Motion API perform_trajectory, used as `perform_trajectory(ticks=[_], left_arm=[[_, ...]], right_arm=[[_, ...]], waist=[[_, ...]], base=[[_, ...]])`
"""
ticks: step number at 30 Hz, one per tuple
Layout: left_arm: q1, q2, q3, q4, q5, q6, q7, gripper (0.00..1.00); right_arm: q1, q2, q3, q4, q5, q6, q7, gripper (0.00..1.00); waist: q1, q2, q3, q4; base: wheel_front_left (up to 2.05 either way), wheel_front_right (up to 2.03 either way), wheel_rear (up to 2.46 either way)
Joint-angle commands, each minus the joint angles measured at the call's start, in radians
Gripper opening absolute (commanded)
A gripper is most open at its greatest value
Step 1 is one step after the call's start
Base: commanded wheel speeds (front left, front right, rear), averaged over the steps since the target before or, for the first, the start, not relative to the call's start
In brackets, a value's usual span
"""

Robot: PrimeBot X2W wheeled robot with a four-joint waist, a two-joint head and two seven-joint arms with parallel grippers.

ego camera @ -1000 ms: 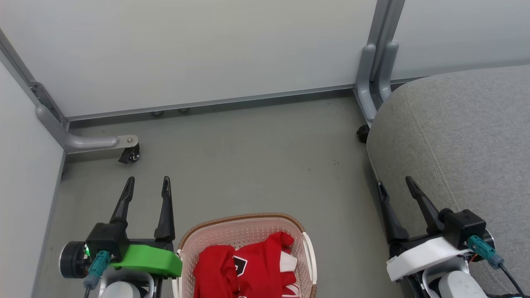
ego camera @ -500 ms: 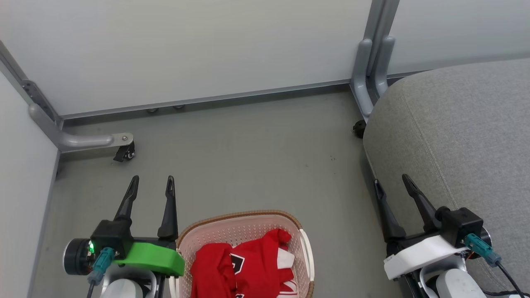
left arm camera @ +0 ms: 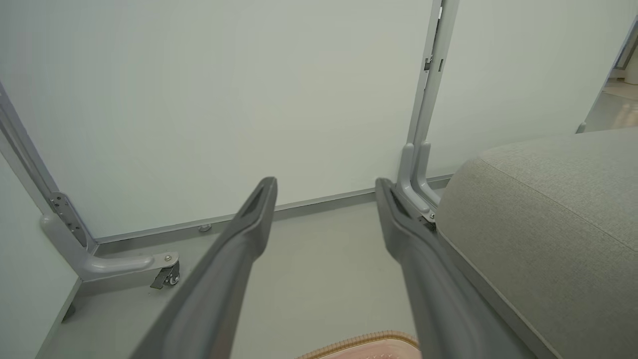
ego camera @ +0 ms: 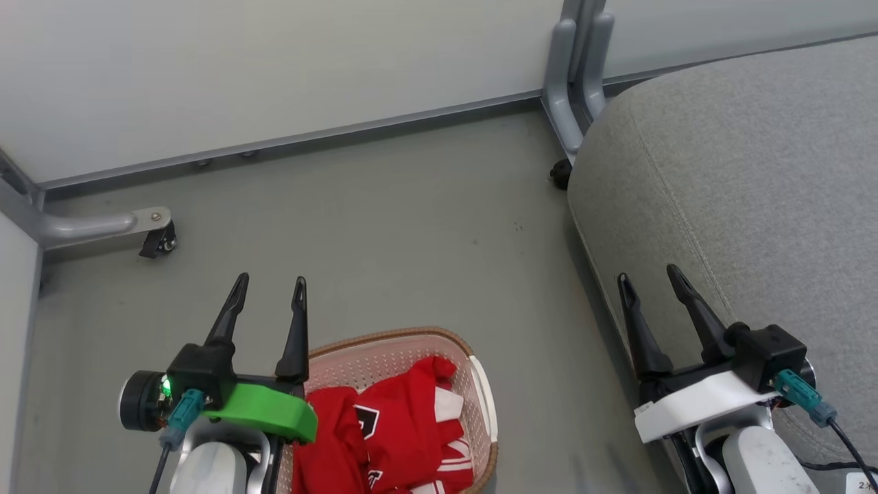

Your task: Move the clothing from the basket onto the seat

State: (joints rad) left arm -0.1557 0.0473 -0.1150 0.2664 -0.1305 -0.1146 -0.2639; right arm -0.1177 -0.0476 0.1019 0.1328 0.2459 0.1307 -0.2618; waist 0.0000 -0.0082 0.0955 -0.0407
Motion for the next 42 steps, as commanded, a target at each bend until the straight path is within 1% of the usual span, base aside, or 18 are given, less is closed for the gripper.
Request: perform_trajectory(ticks=[1,10,19,28,42], left_arm=[[-0.022,0.006,-0.002,0.002,0.003,-0.004,-0.001,1.0],[-0.088,0.015,-0.031,0.031,0.021,-0.015,-0.001,1.0],[-0.176,0.058,-0.098,0.112,0.013,-0.016,-0.001,1.0],[-0.269,0.123,-0.189,0.251,-0.002,-0.017,-0.001,1.0],[-0.421,0.183,-0.318,0.492,-0.03,-0.017,-0.001,1.0]], right_arm=[[-0.013,-0.005,-0.001,-0.007,0.003,0.0,-0.005,1.0],[-0.054,-0.004,-0.005,-0.043,0.014,0.0,-0.005,1.0],[-0.11,-0.004,-0.001,-0.089,0.029,0.0,-0.005,1.0],[-0.161,-0.004,0.007,-0.126,0.037,0.0,-0.005,1.0],[-0.223,-0.004,0.019,-0.171,0.039,0.0,-0.005,1.0]], waist=[[0.0,0.0082,0.041,-0.039],[0.0,0.0082,0.151,-0.11],[0.0,0.0082,0.283,-0.154],[0.0,0.0082,0.402,-0.19],[0.0,0.0082,0.563,-0.221]], base=[[0.0,0.0,0.0],[0.0,0.0,0.0],[0.0,0.0,0.0],[0.0,0.0,0.0],[0.0,0.0,0.0]])
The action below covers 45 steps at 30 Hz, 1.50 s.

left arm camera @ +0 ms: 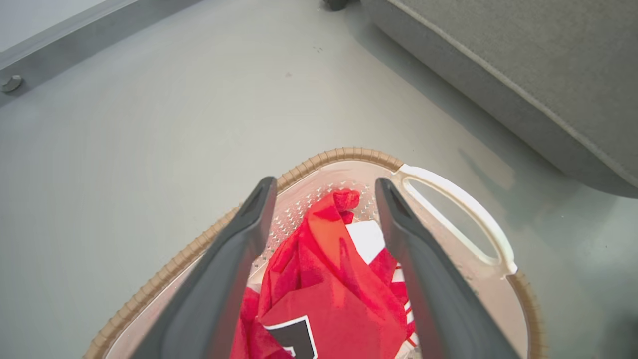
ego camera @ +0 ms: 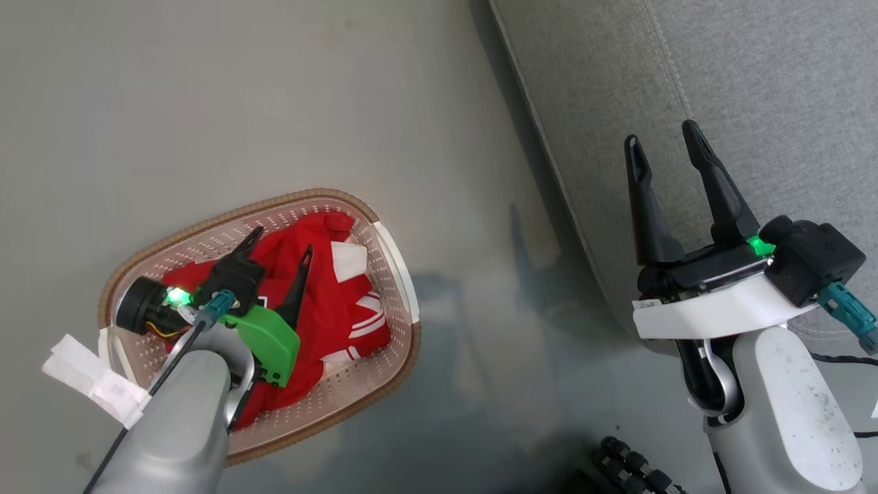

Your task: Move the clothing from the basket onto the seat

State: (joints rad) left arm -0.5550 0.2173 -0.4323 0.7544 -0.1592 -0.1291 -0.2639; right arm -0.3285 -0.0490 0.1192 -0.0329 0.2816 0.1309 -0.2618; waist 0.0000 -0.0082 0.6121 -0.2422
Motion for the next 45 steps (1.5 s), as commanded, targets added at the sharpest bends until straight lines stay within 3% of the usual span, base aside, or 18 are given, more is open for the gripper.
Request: perform_trajectory(ticks=[1,13,23,32,43,44,45], left_arm=[[-0.034,0.018,-0.014,0.027,-0.004,-0.002,-0.001,1.0],[-0.181,0.064,-0.161,0.262,-0.017,-0.002,-0.001,1.0],[-0.294,0.059,-0.304,0.461,-0.045,-0.002,0.033,1.0],[-0.371,0.065,-0.367,0.512,-0.075,-0.002,0.115,1.0],[-0.407,0.027,-0.487,0.528,-0.118,-0.002,0.286,1.0],[-0.408,0.022,-0.496,0.529,-0.12,-0.002,0.304,0.96],[-0.408,0.017,-0.502,0.529,-0.122,-0.002,0.314,0.26]], right_arm=[[-0.017,-0.002,0.004,-0.008,0.005,0.0,-0.005,1.0],[-0.032,-0.003,0.014,-0.038,0.005,0.0,-0.005,1.0],[-0.038,-0.003,0.008,-0.064,0.013,0.0,-0.005,1.0],[-0.04,-0.003,0.009,-0.078,0.009,0.0,-0.005,1.0],[-0.04,-0.003,0.003,-0.087,-0.01,0.0,-0.005,1.0],[-0.039,-0.003,0.003,-0.089,-0.011,0.0,-0.005,1.0],[-0.037,-0.003,0.003,-0.09,-0.012,0.0,-0.005,1.0]], waist=[[0.0,0.0082,0.058,-0.023],[0.0,0.0082,0.175,-0.063],[0.0,0.0082,0.253,-0.079],[0.0,0.0082,0.313,-0.075],[0.0,0.0082,0.339,-0.054],[0.0,0.0082,0.34,-0.053],[0.0,0.0082,0.34,-0.052]], base=[[0.0,0.0,0.0],[0.0,0.0,0.0],[0.0,0.0,0.0],[0.0,0.0,0.0],[0.0,0.0,0.0],[0.0,0.0,0.0],[0.02,0.02,0.02]])
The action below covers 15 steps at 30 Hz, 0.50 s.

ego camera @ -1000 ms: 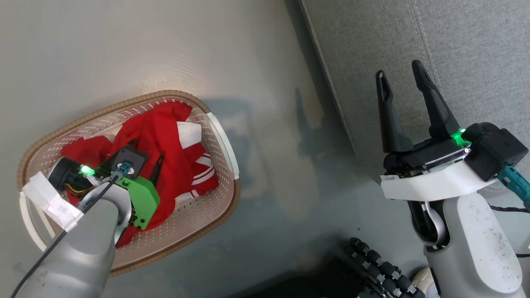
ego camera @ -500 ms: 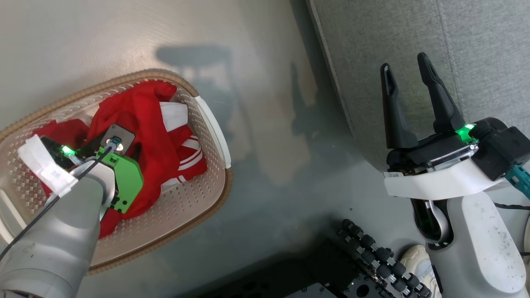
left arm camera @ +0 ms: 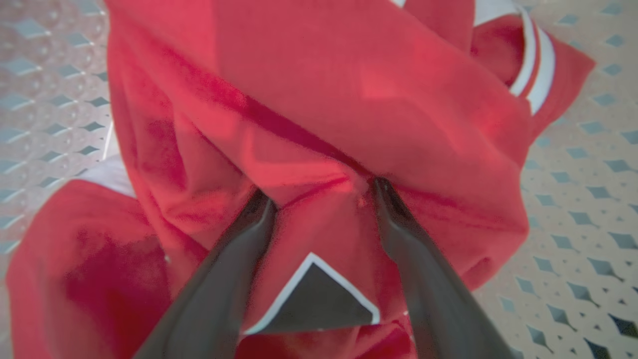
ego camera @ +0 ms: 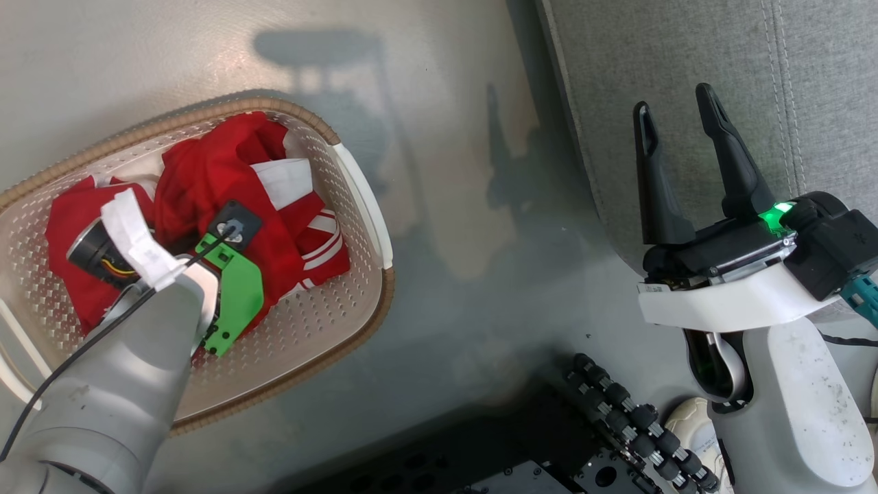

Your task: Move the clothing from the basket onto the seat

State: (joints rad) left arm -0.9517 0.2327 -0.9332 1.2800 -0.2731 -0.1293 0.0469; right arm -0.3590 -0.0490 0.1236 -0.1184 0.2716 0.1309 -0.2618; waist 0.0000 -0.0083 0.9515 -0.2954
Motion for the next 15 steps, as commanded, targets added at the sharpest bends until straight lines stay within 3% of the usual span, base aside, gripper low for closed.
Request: perform_trajectory(ticks=[1,6,15], left_arm=[[-0.013,-0.005,-0.009,0.004,-0.008,-0.002,0.008,0.0],[-0.011,-0.026,-0.028,0.006,-0.012,-0.002,0.014,0.0],[0.005,-0.101,-0.03,0.005,-0.03,0.009,-0.082,0.0]], right_arm=[[-0.004,-0.003,0.0,-0.005,-0.006,0.0,-0.005,1.0],[0.0,-0.003,0.003,-0.007,-0.008,0.0,-0.005,1.0],[-0.011,-0.003,0.001,0.017,-0.016,0.0,-0.005,1.0]], waist=[[0.0,0.0083,-0.001,0.002],[0.0,0.0083,-0.01,0.004],[0.0,0.0083,-0.092,0.025]], base=[[0.03,0.03,0.03],[0.01,0.01,0.01],[0.0,0.0,0.0]])
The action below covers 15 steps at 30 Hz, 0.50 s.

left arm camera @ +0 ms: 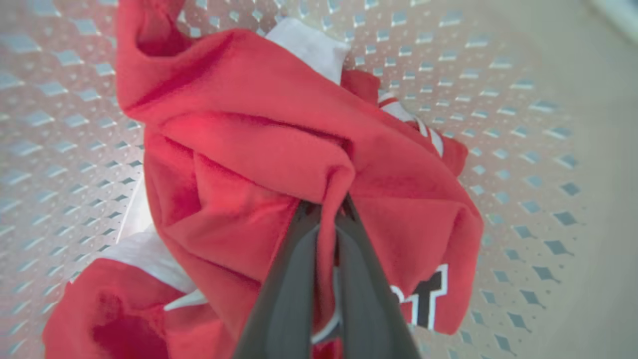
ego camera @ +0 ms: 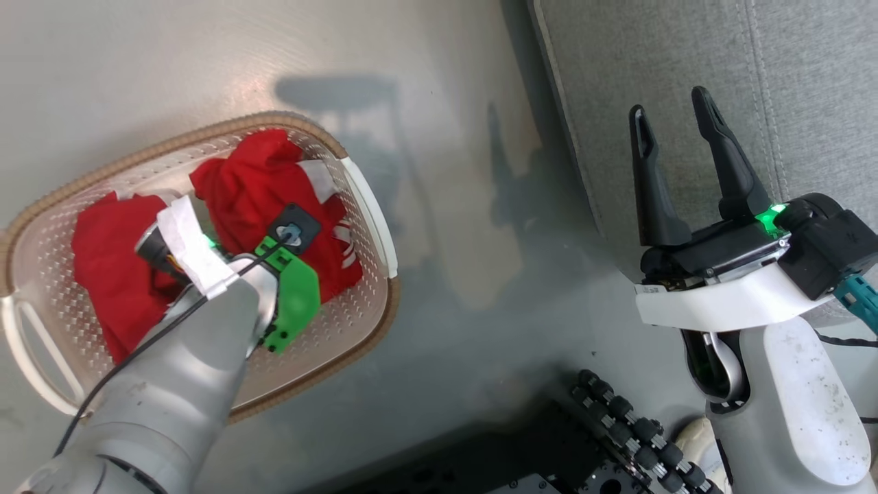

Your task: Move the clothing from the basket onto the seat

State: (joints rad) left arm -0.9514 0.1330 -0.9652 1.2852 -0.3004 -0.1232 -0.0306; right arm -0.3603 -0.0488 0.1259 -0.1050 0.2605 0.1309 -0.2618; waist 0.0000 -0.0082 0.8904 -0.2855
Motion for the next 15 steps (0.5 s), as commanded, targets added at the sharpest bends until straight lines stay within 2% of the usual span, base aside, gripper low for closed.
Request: perform_trajectory(ticks=[1,9,15], left_arm=[[0.006,-0.011,0.002,-0.002,-0.006,0.002,-0.014,0.0],[0.041,-0.03,-0.002,-0.017,-0.054,-0.007,-0.111,0.0],[0.094,-0.045,-0.028,-0.065,-0.129,-0.008,-0.171,0.0]], right_arm=[[-0.01,-0.003,-0.002,0.007,-0.007,0.0,-0.005,1.0],[0.009,-0.003,0.002,0.049,-0.026,0.0,-0.005,1.0],[0.028,-0.003,0.0,0.08,-0.042,0.0,-0.005,1.0]], waist=[[0.0,0.0082,-0.043,0.02],[0.0,0.0082,-0.162,0.062],[0.0,0.0082,-0.255,0.106]], base=[[0.0,0.0,0.0],[0.0,0.0,0.0],[0.0,0.0,0.0]])
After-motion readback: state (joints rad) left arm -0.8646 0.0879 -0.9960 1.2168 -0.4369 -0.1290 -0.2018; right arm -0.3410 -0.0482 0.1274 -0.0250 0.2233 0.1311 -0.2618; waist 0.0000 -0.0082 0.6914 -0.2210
